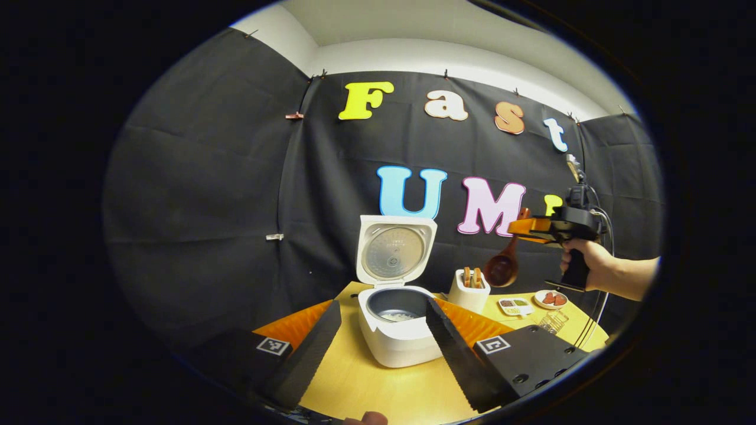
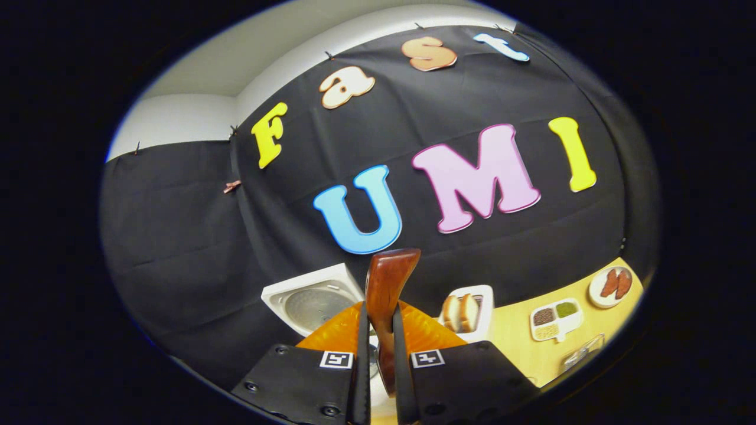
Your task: Close the left gripper, press the button to open the rice cooker; take a wooden spoon from the chopstick holder with the right hand, scoop a spoonful of rice and pour it into the rice cooker, then put the wooden spoon back into the chopstick holder.
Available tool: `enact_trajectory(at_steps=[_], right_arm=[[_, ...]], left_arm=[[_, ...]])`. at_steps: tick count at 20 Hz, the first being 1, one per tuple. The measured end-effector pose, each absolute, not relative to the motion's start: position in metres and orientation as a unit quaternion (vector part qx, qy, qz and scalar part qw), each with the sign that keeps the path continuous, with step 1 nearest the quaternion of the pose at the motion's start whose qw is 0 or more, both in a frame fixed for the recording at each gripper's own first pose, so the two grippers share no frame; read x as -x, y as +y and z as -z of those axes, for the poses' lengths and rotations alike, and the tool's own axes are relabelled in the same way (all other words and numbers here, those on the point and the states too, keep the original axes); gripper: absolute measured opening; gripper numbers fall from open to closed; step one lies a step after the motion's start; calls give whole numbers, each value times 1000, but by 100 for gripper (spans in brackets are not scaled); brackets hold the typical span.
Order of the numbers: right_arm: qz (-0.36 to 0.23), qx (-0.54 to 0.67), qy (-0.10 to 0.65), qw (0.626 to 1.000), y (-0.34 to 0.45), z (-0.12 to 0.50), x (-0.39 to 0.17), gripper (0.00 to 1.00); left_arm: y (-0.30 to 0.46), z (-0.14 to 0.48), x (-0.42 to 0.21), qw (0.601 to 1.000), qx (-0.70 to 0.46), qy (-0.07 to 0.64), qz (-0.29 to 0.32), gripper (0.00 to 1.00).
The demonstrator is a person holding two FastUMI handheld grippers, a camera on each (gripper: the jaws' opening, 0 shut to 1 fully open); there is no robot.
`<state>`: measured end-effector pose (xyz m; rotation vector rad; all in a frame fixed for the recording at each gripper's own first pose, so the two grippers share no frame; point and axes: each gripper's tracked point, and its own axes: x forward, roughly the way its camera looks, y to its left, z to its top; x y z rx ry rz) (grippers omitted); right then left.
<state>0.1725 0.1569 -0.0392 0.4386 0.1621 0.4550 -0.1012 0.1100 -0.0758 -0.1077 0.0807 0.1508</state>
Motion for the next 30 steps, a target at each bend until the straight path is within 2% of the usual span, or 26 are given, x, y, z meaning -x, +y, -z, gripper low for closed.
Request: enact_trajectory(at_steps=[8,13,21,30], right_arm=[[-110,-187,91,972,-30,85,-160,21],[-57,-166,116,978,-102,139,-165,21],[-25,-184,159,970,-131,230,-197,21],[8,-194,248,949,-135,328,-194,21]], left_arm=[[63,66,80,997,48,38,-45,99],[43,64,75,996,58,45,-43,99],[36,60,82,993,49,63,-85,99],[34,61,82,990,45,73,-114,99]])
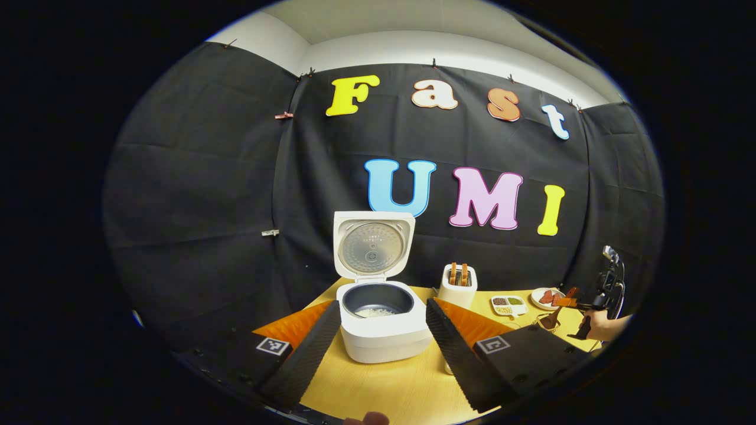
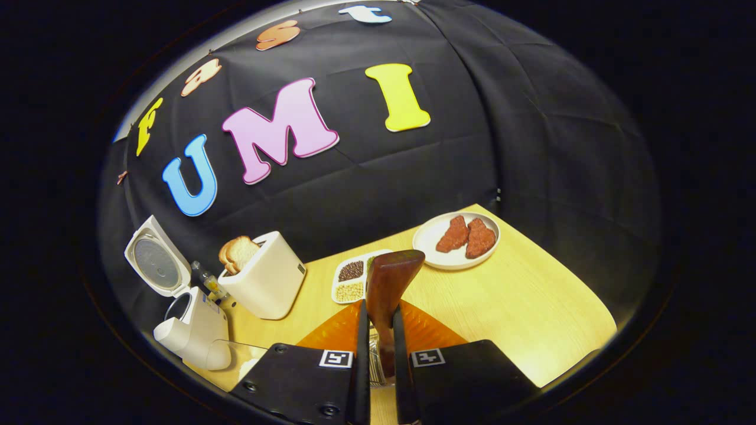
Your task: Close the left gripper, press the button to open the rice cooker; take a wooden spoon from the chopstick holder with the right hand, scoop a spoonful of rice and pour it into the rice cooker, then put the wooden spoon back into the chopstick holder.
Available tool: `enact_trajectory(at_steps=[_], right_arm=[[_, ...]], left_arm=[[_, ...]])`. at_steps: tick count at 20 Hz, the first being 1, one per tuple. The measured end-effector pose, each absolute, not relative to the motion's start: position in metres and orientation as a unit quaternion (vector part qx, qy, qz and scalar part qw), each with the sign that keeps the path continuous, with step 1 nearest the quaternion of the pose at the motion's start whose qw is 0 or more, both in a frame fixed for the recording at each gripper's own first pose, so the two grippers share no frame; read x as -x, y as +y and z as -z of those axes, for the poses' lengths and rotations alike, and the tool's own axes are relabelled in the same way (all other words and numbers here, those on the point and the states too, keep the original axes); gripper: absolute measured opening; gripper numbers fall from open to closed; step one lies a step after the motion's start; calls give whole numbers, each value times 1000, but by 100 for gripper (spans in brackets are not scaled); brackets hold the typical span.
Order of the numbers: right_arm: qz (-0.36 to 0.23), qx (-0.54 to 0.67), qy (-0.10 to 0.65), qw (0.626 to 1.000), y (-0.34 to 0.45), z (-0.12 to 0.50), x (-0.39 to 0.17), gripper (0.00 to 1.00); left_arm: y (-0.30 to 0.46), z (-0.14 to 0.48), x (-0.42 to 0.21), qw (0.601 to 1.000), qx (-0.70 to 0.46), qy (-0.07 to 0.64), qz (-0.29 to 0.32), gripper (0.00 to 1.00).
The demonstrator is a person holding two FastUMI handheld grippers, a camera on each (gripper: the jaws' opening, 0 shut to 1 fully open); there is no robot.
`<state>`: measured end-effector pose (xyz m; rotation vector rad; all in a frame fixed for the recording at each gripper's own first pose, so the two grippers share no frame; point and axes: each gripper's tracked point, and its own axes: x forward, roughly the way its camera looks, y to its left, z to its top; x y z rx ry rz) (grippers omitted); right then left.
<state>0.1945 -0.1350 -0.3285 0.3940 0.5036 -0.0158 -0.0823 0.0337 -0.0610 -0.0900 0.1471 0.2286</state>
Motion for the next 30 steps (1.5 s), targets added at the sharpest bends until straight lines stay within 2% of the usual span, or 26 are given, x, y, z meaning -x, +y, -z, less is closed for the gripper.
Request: enact_trajectory(at_steps=[4,5,6,7,8,11,22,30], right_arm=[[39,-211,249,944,-153,326,-198,24],[45,-214,255,942,-158,327,-196,29],[50,-214,262,940,-160,328,-191,41],[52,-213,268,938,-161,331,-187,43],[51,-210,270,938,-163,327,-180,61],[57,-197,260,944,-175,313,-163,98],[69,-123,215,966,-209,233,-62,99],[60,-71,175,980,-201,167,-7,98]], left_arm=[[32,56,85,990,38,72,-114,99],[31,56,85,990,39,70,-113,99],[31,55,85,990,42,68,-112,99],[32,54,84,991,45,67,-110,99],[30,54,83,991,47,67,-106,99],[32,50,81,992,46,65,-96,99],[43,18,54,997,49,22,-52,99],[73,-42,-11,997,70,-29,-31,99]])
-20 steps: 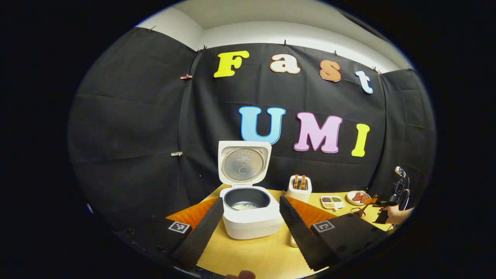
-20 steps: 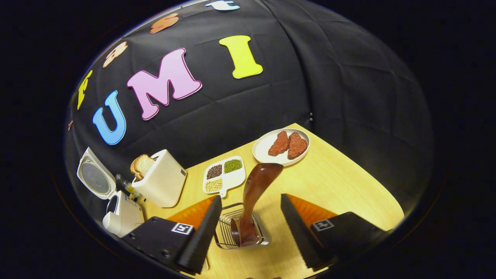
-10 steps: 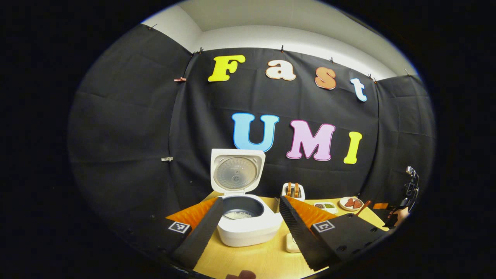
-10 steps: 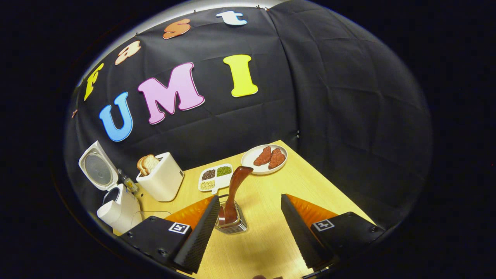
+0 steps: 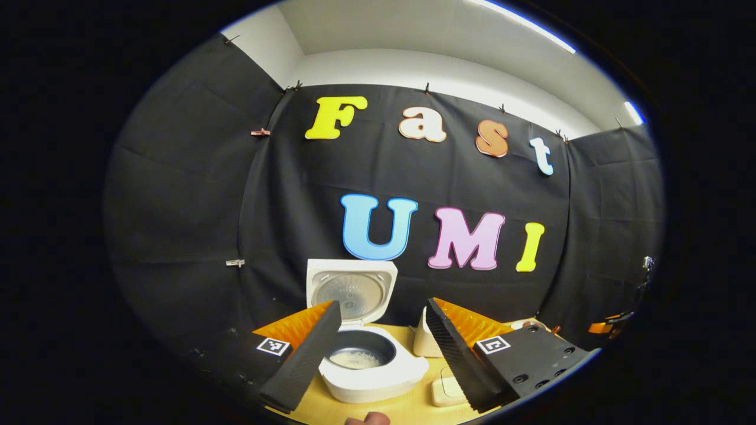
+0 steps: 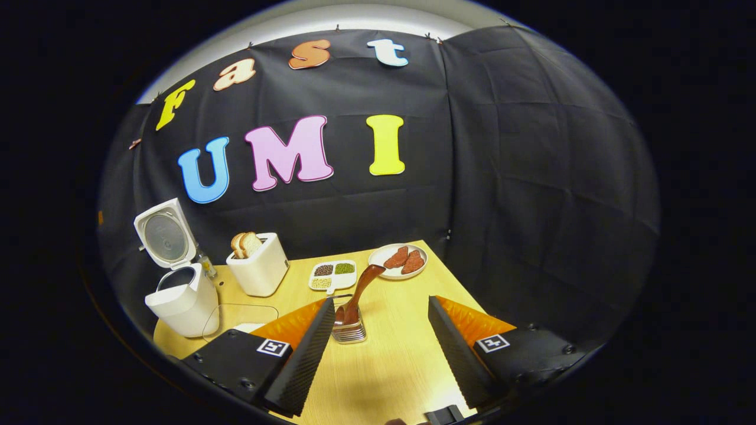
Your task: Close the left gripper, press the button to open the rice cooker; take a wooden spoon from the chopstick holder with the right hand, scoop a spoonful of rice and pour it into the rice cooker, then put the wooden spoon back into the chopstick holder.
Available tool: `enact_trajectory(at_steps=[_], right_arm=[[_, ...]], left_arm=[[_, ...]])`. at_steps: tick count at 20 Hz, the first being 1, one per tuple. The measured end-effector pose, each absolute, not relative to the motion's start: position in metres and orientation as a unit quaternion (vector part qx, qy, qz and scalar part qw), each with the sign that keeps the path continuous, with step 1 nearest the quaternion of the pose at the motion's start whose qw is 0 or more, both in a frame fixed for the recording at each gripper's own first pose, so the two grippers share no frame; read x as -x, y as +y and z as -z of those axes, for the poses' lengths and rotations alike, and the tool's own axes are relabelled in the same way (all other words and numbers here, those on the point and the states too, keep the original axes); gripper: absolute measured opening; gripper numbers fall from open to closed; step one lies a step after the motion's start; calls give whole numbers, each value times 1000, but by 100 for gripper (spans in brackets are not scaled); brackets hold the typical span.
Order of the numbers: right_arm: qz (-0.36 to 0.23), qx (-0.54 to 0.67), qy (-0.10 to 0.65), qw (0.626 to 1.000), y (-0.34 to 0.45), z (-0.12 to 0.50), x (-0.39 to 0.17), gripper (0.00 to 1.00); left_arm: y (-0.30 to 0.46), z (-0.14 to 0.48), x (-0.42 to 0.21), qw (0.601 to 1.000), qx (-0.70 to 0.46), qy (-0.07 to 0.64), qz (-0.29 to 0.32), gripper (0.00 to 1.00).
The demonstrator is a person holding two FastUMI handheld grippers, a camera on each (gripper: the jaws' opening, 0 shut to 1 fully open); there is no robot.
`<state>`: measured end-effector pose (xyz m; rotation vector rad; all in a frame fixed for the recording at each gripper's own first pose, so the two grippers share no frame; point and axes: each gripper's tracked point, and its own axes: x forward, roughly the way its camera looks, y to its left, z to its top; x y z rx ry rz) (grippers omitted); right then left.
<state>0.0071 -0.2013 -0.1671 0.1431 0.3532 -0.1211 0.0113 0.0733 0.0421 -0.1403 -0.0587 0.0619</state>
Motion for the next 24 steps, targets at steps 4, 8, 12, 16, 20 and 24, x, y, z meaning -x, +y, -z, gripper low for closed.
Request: enact_trajectory(at_steps=[4,8,12,16,20,24], right_arm=[[62,-73,151,984,-193,137,11,98],[65,-57,133,987,-187,115,20,99],[74,-55,129,987,-183,108,29,98],[86,-43,127,987,-178,104,35,98],[108,-36,115,987,-177,96,40,99],[133,-47,111,984,-173,98,50,99]], left_arm=[[95,-90,-52,996,42,-76,-34,98],[118,-110,-99,995,38,-75,-47,98],[134,-135,-140,993,44,-101,-49,98],[155,-139,-192,991,27,-112,-71,98],[158,-112,-255,994,7,-89,-66,98],[169,-67,-307,995,-3,-45,-89,98]])
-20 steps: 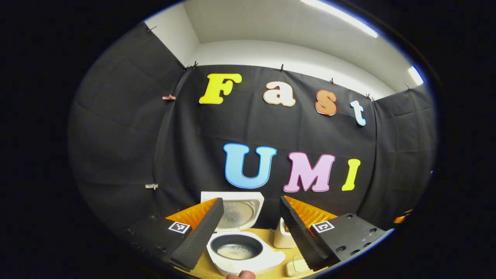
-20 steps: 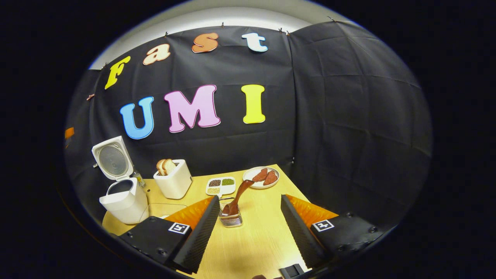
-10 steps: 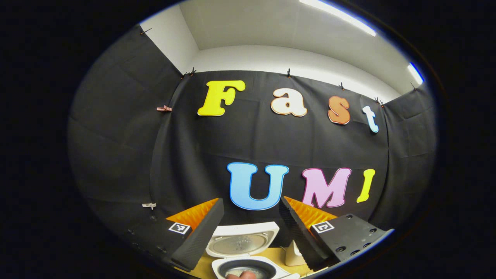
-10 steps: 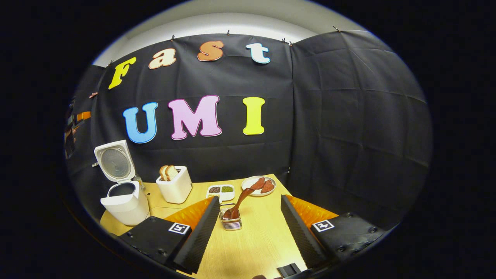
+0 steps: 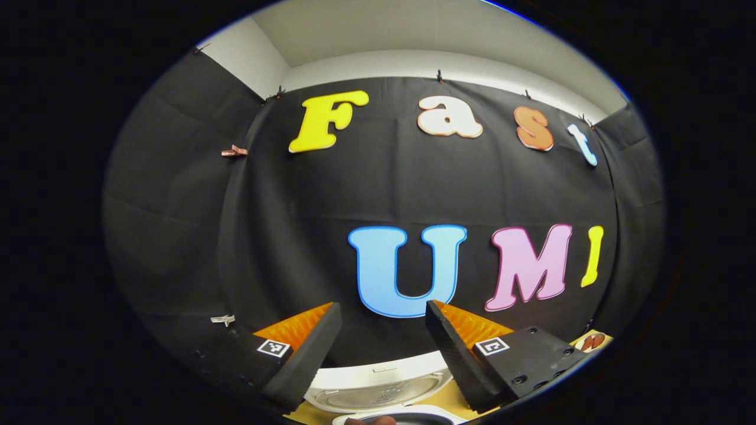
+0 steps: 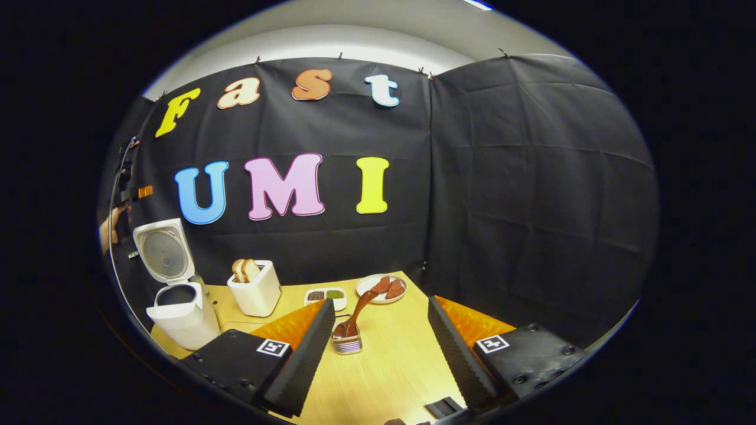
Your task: Close the left gripper, press the button to open the rice cooker; take a wooden spoon from the chopstick holder with the right hand, scoop a spoonful of rice and pour it into the rice cooker, then put the wooden spoon back into the chopstick holder.
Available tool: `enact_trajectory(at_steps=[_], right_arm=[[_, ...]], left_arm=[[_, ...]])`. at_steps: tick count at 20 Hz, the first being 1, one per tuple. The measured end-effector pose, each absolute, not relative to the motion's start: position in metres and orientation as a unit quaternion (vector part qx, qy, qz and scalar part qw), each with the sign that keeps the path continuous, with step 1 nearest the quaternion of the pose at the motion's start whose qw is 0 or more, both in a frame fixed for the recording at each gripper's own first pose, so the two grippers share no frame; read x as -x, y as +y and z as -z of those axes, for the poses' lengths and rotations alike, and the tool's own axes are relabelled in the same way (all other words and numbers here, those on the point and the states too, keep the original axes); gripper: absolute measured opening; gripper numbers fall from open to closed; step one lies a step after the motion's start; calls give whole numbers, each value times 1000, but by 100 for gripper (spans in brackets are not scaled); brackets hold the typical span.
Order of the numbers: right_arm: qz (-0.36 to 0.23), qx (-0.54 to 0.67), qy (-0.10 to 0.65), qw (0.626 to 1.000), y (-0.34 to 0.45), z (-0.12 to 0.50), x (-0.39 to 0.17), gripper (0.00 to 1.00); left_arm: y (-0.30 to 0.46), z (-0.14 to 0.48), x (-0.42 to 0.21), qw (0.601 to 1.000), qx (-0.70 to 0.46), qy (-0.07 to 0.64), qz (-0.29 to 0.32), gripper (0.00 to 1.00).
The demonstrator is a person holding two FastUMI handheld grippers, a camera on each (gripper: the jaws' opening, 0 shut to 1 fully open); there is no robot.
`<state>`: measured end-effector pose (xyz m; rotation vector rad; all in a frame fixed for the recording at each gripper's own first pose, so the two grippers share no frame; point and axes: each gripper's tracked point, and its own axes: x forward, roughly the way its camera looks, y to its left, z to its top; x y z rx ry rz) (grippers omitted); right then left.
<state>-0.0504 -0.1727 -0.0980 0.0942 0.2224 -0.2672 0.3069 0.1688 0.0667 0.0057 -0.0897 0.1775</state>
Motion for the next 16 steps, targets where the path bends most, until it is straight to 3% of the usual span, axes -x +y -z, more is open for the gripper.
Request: enact_trajectory(at_steps=[8,16], right_arm=[[139,-53,127,981,-167,103,64,98],[92,-60,138,984,-151,112,43,98]], left_arm=[[174,16,-352,993,11,45,-105,98],[157,34,-315,988,11,93,-122,100]])
